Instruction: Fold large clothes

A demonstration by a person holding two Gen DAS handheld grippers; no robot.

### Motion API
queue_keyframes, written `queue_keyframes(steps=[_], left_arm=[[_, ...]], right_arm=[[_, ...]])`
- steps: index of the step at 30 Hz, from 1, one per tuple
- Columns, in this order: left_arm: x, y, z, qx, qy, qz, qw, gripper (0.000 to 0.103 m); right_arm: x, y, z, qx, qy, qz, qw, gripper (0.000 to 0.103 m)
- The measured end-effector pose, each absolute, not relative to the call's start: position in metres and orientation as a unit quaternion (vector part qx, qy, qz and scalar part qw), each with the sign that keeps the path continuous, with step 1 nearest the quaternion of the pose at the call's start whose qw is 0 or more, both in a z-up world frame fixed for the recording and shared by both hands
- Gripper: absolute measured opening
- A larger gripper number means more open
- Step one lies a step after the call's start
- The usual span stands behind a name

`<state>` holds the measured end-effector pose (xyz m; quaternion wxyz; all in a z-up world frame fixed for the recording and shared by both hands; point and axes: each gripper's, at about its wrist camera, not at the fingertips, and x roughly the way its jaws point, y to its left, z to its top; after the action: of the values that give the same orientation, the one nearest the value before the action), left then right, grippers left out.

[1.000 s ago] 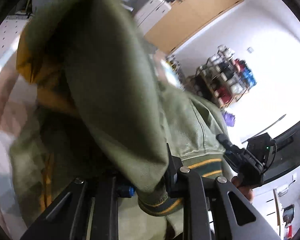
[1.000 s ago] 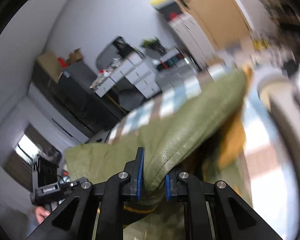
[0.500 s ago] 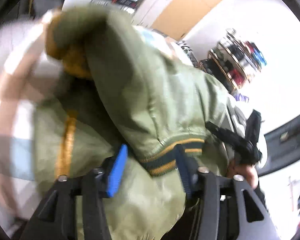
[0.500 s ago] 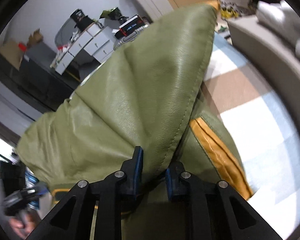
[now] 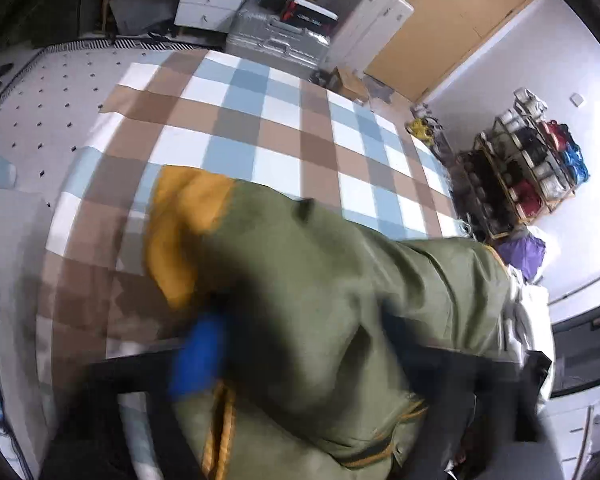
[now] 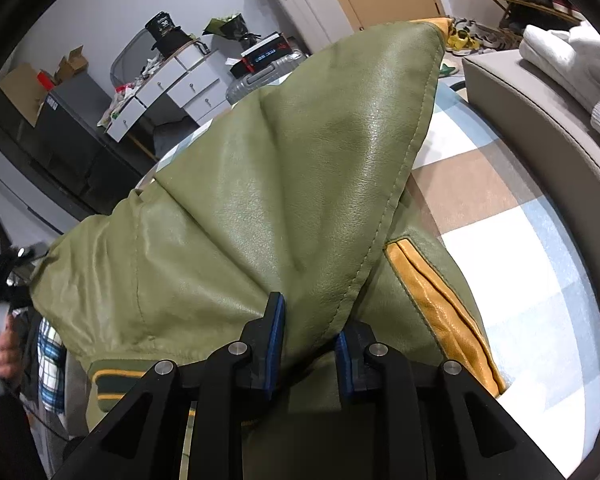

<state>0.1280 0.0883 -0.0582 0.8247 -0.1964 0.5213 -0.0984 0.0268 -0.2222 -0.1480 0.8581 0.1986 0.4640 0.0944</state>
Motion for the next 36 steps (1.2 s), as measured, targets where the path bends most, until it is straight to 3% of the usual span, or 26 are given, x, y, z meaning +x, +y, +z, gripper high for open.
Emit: queue_keyframes(steps=[3,9,18,21,24,26,27,28,31,36], left_arm=[[0.124,0.086,-0.077,-0.198,0.524,-0.104,0.822,0.010],[0.089,0.091,-0.099,-0.236,0.522,-0.117,0.811,0.010],[0.080,0.095,-0.104,-0.247,0.515,-0.123,0.812,0.011],[0.080,0.090,-0.099,-0.220,0.503,-0.120,0.827,0.011],[0.081,0.088,-0.104,-0.212,0.497,-0.119,0.833,0.011],[0.082,0.089,-0.108,-0.213,0.495,-0.121,0.834,0.011],[0.083,0.090,-0.109,-0.212,0.495,-0.123,0.834,0.011],[0.083,0.091,-0.110,-0.213,0.493,-0.124,0.834,0.012],[0.082,0.093,-0.113,-0.219,0.491,-0.125,0.834,0.013],[0.081,0.093,-0.113,-0.213,0.490,-0.125,0.836,0.013]], right_arm=[[0.025,-0.225,-0.140,0.204,0.443,0.095,0.868,0.020],[0.022,-0.238,-0.122,0.214,0.408,0.092,0.883,0.016],[0.021,-0.242,-0.154,0.228,0.480,0.103,0.841,0.017],[0.018,-0.235,-0.133,0.162,0.486,0.093,0.854,0.032],[0.015,-0.240,-0.091,0.114,0.454,0.092,0.879,0.040],[0.019,-0.245,-0.064,0.107,0.415,0.087,0.899,0.058],[0.023,-0.248,-0.053,0.103,0.395,0.081,0.909,0.079],[0.031,-0.250,-0.041,0.094,0.375,0.064,0.920,0.093],[0.076,-0.244,-0.029,0.053,0.380,0.047,0.922,0.094],[0.158,-0.183,-0.071,-0.097,0.469,0.042,0.877,0.088]])
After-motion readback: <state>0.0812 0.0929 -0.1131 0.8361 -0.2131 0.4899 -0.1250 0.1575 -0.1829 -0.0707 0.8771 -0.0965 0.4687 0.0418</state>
